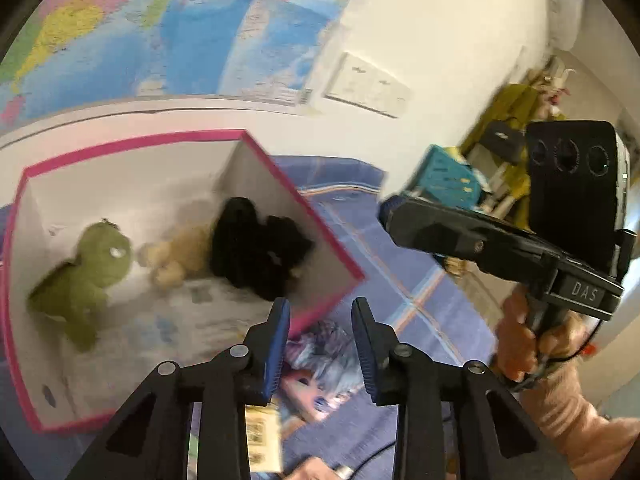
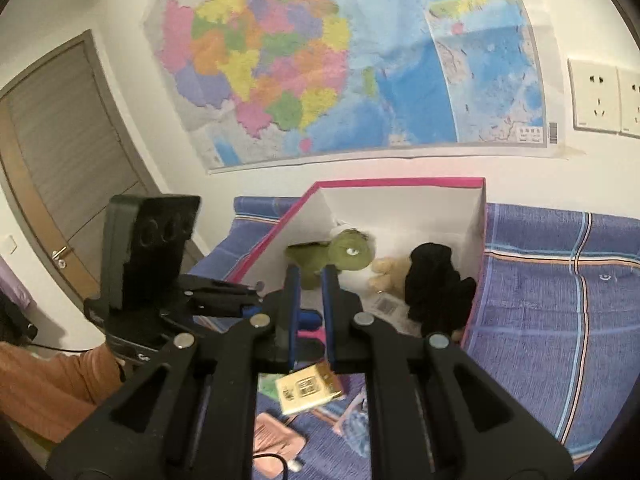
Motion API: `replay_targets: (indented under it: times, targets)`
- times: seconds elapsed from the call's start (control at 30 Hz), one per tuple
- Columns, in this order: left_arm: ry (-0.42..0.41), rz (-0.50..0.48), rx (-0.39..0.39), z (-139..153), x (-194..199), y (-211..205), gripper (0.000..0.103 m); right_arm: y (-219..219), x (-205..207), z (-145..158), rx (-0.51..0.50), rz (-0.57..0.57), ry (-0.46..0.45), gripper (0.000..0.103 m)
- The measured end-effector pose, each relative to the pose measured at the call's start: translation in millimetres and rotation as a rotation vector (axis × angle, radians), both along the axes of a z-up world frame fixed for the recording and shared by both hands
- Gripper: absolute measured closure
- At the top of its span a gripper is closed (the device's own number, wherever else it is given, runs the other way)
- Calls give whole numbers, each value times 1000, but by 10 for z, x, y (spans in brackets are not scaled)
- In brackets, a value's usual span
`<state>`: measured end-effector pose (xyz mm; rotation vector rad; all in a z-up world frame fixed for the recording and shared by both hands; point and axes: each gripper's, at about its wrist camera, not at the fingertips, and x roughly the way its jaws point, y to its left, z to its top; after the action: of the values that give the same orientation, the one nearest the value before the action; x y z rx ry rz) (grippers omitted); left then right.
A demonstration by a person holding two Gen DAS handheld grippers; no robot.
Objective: Organize soft objects
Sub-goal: 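Carry the blue checked scrunchie into the pink box and release it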
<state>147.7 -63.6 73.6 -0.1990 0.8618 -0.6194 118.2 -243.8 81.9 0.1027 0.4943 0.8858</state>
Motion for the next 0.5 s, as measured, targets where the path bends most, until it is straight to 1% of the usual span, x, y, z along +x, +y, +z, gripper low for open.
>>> replay_targets:
  times: [0.07,0.13,0.17,0.23,0.3,0.33,0.4,0.43,0.47,0.5]
  targets:
    - [21,-18,-7,-71,-6,27,73,-11,147,-38,-18,-25,30,90]
    - [26,-53,-4,-142,-75,22,73,-59,170,-124,-29,-26,59,76]
    - [24,-71,4,-175,-115,9,71,-118,136,-235,-33,-13,88,61]
    - [36,-91,17,-265,-191,-11,68,-189,62,-383,-64,-28,103,46]
    - [52,-108,33,-349,-230,-62,68,-273,-39,-598,-137,-77,105,44]
    - [62,-121,32,-389,-240,-92,67,-330,-52,-720,-157,-107,128,44]
    - [82,-139,32,-472,-245,-169,64,-417,-1,-909,-160,-133,185,43]
    - [92,-141,37,-520,-234,-213,62,-460,39,-980,-164,-158,205,40]
    - [102,-143,44,-566,-221,-255,61,-523,100,-1092,-164,-206,240,38]
    - [108,-144,49,-600,-213,-286,61,-563,144,-1160,-148,-220,269,38]
